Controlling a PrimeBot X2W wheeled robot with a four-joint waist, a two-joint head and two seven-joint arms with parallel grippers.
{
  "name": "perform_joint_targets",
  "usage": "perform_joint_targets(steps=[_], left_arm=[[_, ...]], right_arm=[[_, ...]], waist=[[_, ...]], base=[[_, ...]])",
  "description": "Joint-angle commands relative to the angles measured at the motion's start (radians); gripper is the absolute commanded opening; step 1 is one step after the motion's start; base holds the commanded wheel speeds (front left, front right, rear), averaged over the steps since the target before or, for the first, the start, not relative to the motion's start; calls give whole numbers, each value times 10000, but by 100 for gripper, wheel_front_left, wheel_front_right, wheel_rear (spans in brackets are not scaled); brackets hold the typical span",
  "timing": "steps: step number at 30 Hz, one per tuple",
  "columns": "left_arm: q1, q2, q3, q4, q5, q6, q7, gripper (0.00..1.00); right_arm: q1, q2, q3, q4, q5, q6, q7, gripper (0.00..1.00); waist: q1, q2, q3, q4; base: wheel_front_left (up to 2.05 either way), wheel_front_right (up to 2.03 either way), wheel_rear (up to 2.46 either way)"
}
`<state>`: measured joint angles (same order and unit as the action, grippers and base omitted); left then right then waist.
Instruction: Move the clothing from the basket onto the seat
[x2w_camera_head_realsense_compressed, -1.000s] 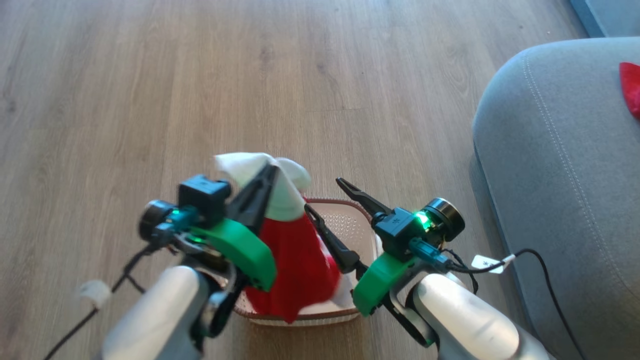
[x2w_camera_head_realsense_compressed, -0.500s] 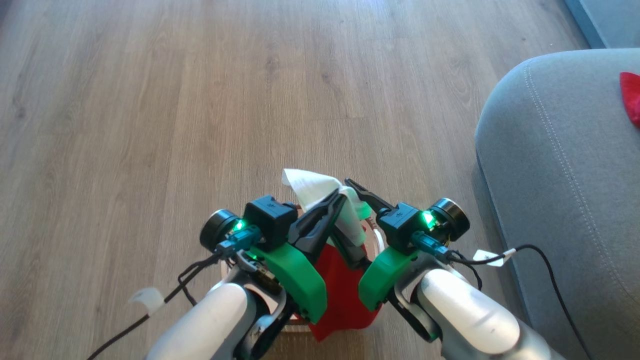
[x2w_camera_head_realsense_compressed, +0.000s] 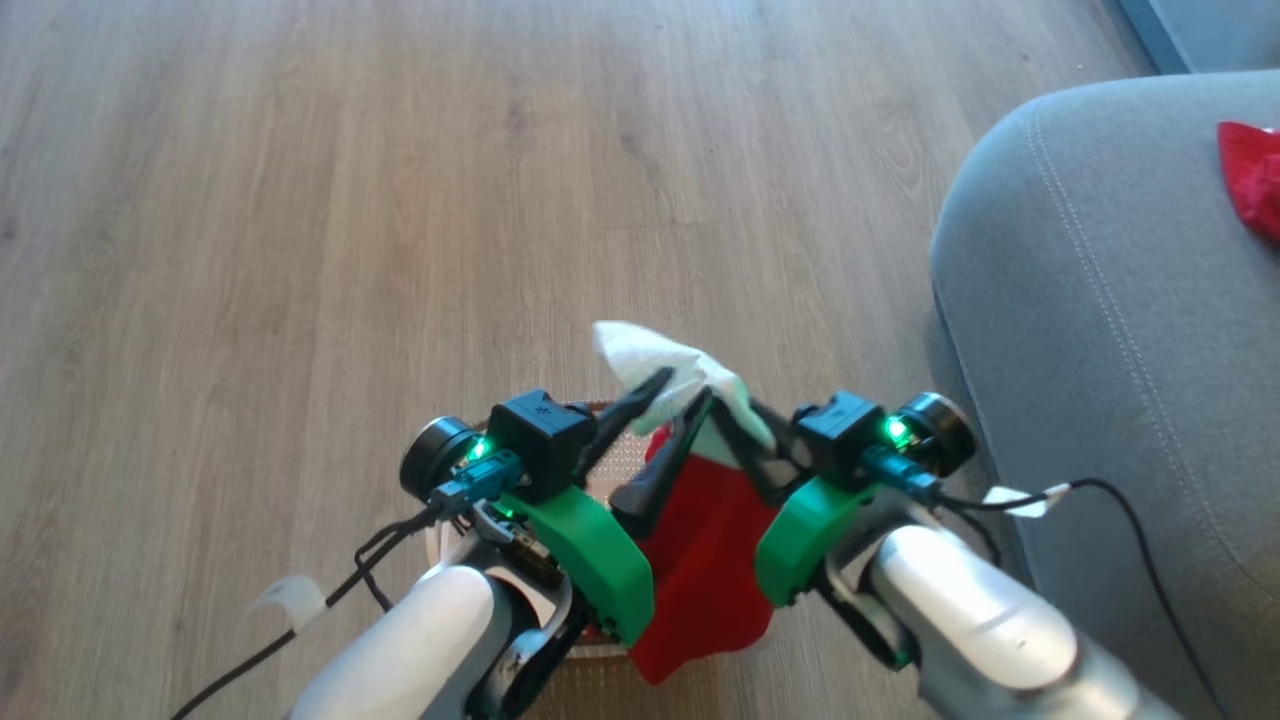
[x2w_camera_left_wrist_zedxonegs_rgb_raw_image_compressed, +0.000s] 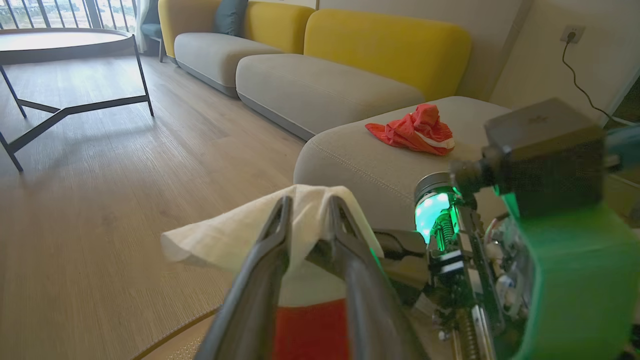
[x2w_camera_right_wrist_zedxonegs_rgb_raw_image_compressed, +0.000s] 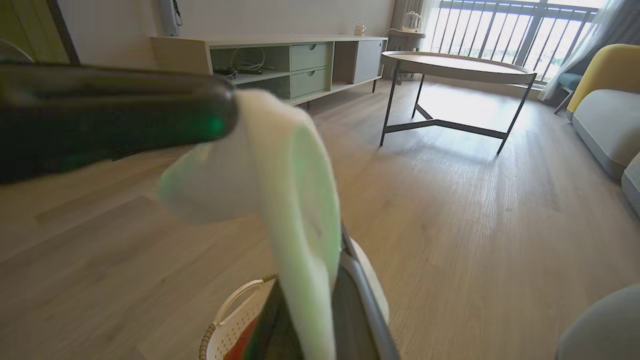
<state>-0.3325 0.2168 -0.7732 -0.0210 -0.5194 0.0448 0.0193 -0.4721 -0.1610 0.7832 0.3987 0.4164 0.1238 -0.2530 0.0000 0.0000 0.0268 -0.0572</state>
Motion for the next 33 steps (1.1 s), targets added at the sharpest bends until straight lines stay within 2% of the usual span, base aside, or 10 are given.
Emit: perform_joint_targets(steps=[1,12,19,26,33], left_arm=[[-586,153,428,-202,45,45,-143,100],[-461,24,414,464,41,5,-828,100],[-425,-368,153,738,39,-24,-1115,100],[-670,-673,-160,881,151,-91,-1125,100],[-1208,-635,-206,762,313,-116,-858,100]], right_arm=[[-476,-53,-148,-379,73,69,-87,0],[-646,-1197,-1389,-1668,49,69,249,0],[-359,-1980,-2812,-3299,51,69,968,0],[13,-2118,-3825,-4408,-8,69,1548,0],[25,-1777,-5307,-4408,149,69,1480,0]], waist=[[0,0,60,-108],[0,0,315,-1281],[0,0,508,-2326],[0,0,1070,-3069],[0,0,2261,-2941]], base=[[0,0,0],[0,0,0],[0,0,0],[0,0,0],[0,0,0]])
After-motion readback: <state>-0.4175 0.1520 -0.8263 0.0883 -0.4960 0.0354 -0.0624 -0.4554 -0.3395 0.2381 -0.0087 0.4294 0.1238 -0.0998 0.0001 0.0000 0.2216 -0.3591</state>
